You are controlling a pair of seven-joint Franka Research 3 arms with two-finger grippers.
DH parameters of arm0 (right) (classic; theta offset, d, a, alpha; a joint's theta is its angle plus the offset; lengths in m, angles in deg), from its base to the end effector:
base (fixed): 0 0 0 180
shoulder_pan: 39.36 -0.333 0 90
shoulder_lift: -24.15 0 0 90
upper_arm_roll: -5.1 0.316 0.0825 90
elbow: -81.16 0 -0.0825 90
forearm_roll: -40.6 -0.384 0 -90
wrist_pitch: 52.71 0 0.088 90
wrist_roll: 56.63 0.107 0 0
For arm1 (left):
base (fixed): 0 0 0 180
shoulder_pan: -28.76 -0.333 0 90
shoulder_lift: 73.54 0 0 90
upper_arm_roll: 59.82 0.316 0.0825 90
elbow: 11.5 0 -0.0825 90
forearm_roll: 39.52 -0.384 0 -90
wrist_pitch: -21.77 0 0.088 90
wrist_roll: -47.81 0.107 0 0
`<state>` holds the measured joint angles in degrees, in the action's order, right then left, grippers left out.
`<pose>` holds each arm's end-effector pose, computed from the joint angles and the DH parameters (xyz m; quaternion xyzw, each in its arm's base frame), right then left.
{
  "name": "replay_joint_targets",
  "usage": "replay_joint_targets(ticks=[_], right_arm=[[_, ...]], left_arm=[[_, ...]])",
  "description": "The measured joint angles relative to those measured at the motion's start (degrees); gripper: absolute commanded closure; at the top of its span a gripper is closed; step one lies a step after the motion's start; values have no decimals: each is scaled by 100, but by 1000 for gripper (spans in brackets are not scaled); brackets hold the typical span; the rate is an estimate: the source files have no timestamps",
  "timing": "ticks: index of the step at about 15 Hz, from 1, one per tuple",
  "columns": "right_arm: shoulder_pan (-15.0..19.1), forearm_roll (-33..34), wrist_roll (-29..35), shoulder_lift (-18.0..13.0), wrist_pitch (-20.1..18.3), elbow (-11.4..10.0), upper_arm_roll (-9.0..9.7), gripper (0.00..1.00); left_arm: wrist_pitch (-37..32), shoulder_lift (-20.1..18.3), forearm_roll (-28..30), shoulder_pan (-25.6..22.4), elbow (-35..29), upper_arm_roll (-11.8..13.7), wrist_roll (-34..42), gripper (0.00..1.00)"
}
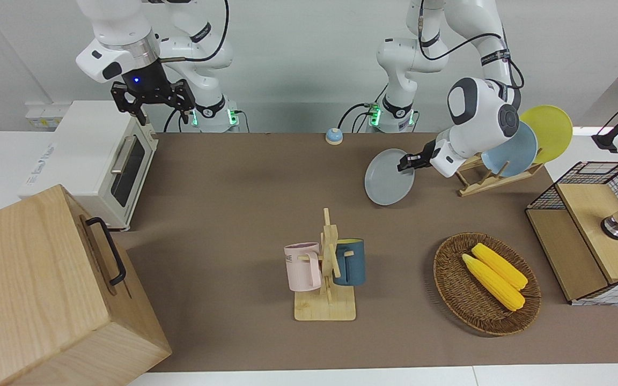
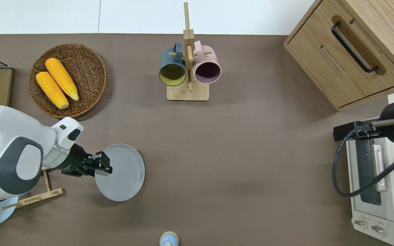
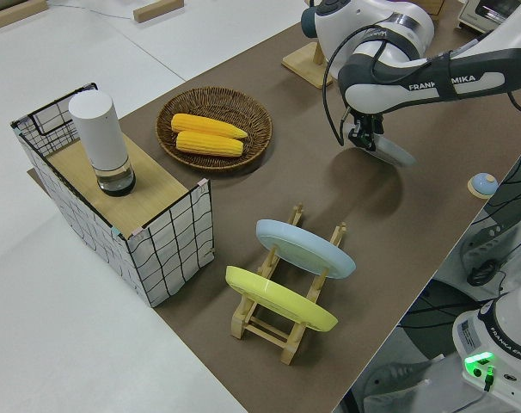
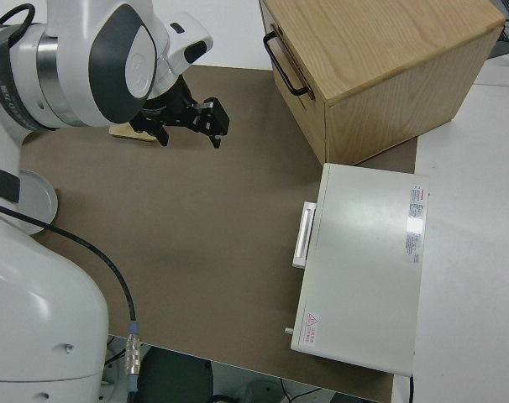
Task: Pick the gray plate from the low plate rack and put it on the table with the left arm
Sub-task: 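Lower the gray plate flat onto the table beside the rack, then open the left gripper and withdraw it from the plate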
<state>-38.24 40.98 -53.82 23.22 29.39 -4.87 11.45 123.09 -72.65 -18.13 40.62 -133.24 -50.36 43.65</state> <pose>0.5330 0.0486 0.6538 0.9994 0.0207 -0.0259 0.0060 0.4998 -0.0531 0.3835 0.9647 0.0845 -0.1910 0.1602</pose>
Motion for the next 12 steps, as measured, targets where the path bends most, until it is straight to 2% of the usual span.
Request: replay_joint_targets(ticks=[5, 7, 10, 12], right_arm=[[0, 0, 0, 0, 0, 0, 0, 11], [0, 0, 0, 0, 0, 0, 0, 13], [0, 0, 0, 0, 0, 0, 0, 13], [0, 0, 0, 0, 0, 0, 0, 11]], left_arm=[[21, -3, -226, -1, 3, 7, 8, 7], [51, -54, -914, -6, 125, 16, 8, 7], [31, -265, -1506, -6, 810, 12, 8, 7], [-234, -398, -1852, -6, 1380, 1, 8, 7]])
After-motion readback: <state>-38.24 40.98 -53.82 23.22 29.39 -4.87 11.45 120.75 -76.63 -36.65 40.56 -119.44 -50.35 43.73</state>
